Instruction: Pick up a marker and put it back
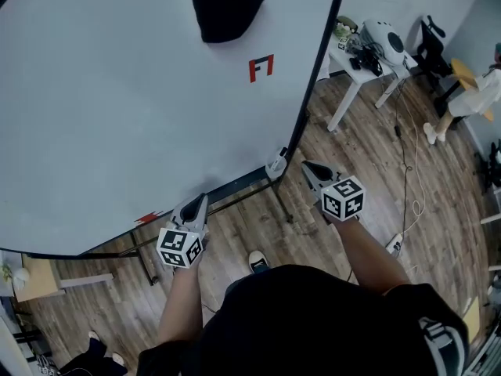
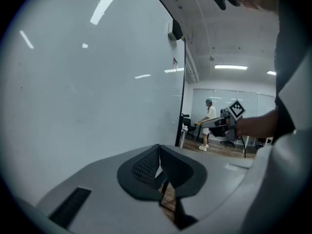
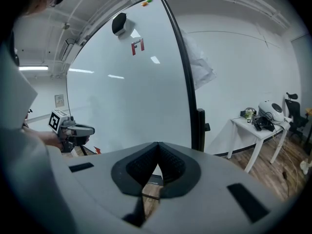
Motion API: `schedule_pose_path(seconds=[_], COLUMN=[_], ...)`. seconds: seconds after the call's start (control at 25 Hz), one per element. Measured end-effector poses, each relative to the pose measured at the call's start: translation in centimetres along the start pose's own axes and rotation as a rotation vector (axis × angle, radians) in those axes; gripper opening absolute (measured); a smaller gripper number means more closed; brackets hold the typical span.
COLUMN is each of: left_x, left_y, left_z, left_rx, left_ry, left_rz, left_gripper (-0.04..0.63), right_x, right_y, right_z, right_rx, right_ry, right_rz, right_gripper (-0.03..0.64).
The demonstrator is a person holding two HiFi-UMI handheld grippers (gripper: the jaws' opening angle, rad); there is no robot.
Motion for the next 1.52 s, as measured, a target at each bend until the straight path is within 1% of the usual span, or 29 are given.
schedule_pose_path(seconds=[0.16, 0.4, 0.76, 1.08, 1.4, 1.52], left_x=[1.0, 2.0, 2.9, 2.5, 1.8, 1.7], left_y=[-0.1, -0.5, -0.8, -2.0, -3.0, -3.1], left_z=[0.0, 0.0, 0.2, 0.6, 0.2, 0.0], left_rx=[0.008, 0.010, 0.016, 0.025, 0.064, 0.079], left_ry=[-0.014, -0.007, -0.002, -0.008, 0.003, 0.006], left_rz=[-0.020, -0.027, 0.001, 0.039, 0.070, 0.081], left_gripper=[0.012, 0.013, 0.013, 0.013, 0.014, 0.013], right_x=[0.8, 0.7, -0.4, -2.3, -4.1, -4.6], right_y=[-0.8, -2.2, -3.7, -5.7, -8.0, -8.9], right_z=[0.7, 0.4, 0.1, -0.5, -2.7, -3.6], right_rx=[-0.003, 0.010, 0.018, 0.042, 0.101, 0.128], right_ry=[0.008, 0.000, -0.018, -0.037, -0.037, -0.029], right_rz=[-0.011, -0.016, -0.004, 0.046, 0.097, 0.109], right_gripper=[-0.005, -0.005, -0.005, -0.004, -0.002, 0.010])
Point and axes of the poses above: the fingertips, and each gripper's own axes: y backward along the fingers, x to its left, z out of its top, the point moved 4 cm from there along y, backward along the fingers, and after that the axes turned 6 degrees about -z, right-handed, at the moved point
